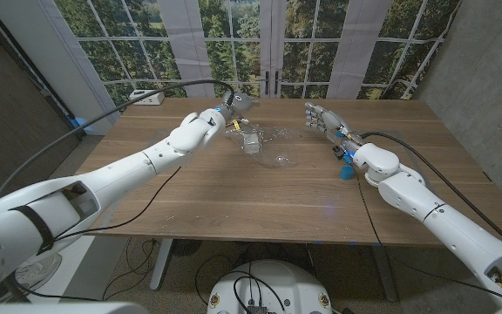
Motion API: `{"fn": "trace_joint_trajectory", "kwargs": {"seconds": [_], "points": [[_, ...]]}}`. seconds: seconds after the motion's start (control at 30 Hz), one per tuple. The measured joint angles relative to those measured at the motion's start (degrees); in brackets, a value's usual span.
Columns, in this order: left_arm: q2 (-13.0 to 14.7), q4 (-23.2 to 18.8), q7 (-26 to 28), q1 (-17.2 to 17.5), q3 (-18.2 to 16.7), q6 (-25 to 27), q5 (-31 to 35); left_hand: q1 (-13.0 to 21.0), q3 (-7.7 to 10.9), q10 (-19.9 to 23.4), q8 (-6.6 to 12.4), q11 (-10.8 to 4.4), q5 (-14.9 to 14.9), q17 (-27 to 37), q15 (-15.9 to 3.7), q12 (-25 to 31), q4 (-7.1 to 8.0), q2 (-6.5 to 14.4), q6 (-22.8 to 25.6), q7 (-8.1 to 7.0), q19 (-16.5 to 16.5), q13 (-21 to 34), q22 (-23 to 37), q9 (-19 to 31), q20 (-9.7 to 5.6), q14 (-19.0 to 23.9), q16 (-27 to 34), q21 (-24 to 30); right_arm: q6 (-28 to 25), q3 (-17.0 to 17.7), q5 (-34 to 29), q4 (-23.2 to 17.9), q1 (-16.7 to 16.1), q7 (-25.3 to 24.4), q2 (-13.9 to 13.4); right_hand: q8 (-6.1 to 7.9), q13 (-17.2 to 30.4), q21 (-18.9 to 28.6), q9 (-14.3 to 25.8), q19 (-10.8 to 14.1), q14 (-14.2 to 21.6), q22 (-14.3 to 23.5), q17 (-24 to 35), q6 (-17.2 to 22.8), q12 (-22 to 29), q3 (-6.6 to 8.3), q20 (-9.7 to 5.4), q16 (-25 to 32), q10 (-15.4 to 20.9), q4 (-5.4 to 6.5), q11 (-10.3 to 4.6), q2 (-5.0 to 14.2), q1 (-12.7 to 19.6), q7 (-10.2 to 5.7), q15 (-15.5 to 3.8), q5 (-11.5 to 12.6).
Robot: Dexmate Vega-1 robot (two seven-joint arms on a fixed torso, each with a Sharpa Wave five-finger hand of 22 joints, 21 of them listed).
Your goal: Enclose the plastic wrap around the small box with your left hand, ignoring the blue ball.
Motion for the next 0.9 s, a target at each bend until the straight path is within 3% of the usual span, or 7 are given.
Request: {"fn": "trace_joint_trajectory", "kwargs": {"seconds": [0.2,0.4,0.57,0.63,0.8,0.9], "points": [[0.9,-1.3,-4.9,-0.8,-1.3,-2.2,-0.6,-0.7,-1.88,-2.7,-0.22,1.64,2.0,0.0,0.0,-0.3,0.36,-1.9,-2.0,1.08,-0.1,-0.3,0.0,0.0,0.49,-2.1,-0.3,-0.7,0.0,0.0,0.0,-0.3,-0.1,0.0,-0.1,0.0,0.0,0.0,0.0,0.0,0.2,0.0,0.0,0.0,0.0,0.0,0.0,0.0,0.0,0.0,0.0,0.0,0.0,0.0,0.2,0.0],[1.8,-2.9,-9.8,-1.4,-2.5,-4.6,-0.8,-2.2,-4.67,-4.3,-0.21,2.0,4.5,0.0,-0.03,-0.3,0.46,-5.2,-3.5,1.28,-0.5,-0.5,0.0,0.0,0.9,-3.3,-0.3,-1.6,0.0,0.2,0.0,-0.8,-0.5,-0.1,-0.4,0.0,0.0,0.0,0.0,0.0,0.2,0.0,0.0,0.0,0.0,0.0,0.0,0.0,0.0,0.0,0.0,0.0,0.0,0.0,0.2,0.0],[2.3,-3.6,-10.2,-0.3,-4.9,-5.4,-1.7,-3.9,-6.43,-4.0,0.11,1.55,6.6,0.0,0.19,-0.2,1.6,-6.4,-3.5,1.32,-0.7,-0.8,0.2,0.0,1.1,-3.7,-0.2,-1.8,-0.1,0.3,0.0,-1.2,-0.8,-0.3,-0.6,0.0,0.0,0.0,0.0,0.0,0.5,0.0,0.0,0.0,0.0,0.0,0.0,0.0,0.0,0.0,0.0,0.0,0.0,0.0,-0.11,0.0],[2.3,-3.6,-8.9,1.2,-6.6,-6.0,-3.2,-5.4,-7.27,-2.4,0.53,1.06,8.3,0.0,0.06,0.7,2.54,-5.2,-2.3,1.26,-0.7,-0.9,0.3,0.0,1.04,-2.3,0.5,-1.8,-0.1,0.4,0.0,-1.4,-1.1,-0.4,-0.6,0.0,0.0,0.0,0.0,0.0,0.5,0.0,0.0,0.0,0.0,0.0,0.0,0.0,0.0,0.0,0.0,0.0,0.0,0.0,-0.11,0.0],[2.3,-3.7,-2.9,5.0,-10.7,-7.5,-9.1,-4.6,-6.33,4.1,1.79,-0.09,12.0,0.1,0.0,3.1,4.57,1.7,2.9,-1.24,3.7,-1.4,0.6,-0.1,-1.23,2.3,2.1,-0.9,-0.3,0.5,0.1,-1.9,-1.5,-0.7,-0.9,0.0,0.0,0.0,0.0,0.0,0.5,0.0,0.0,0.0,0.0,0.0,0.0,0.0,0.0,0.0,0.0,0.0,0.0,0.0,-0.11,0.0],[1.9,-3.6,1.6,7.5,-13.1,-8.7,-13.6,-4.3,-4.69,4.6,1.52,0.72,11.8,-0.3,-0.01,3.1,6.21,7.6,3.0,-1.13,4.1,-1.8,0.8,-0.2,-2.44,2.8,1.7,-0.7,-0.4,0.6,0.1,-2.1,-1.6,-0.8,-1.0,0.0,0.0,0.0,0.0,0.0,0.5,0.0,0.0,0.0,0.0,0.0,0.0,0.0,0.0,0.0,0.0,0.0,0.0,0.0,-0.11,0.0]]}}
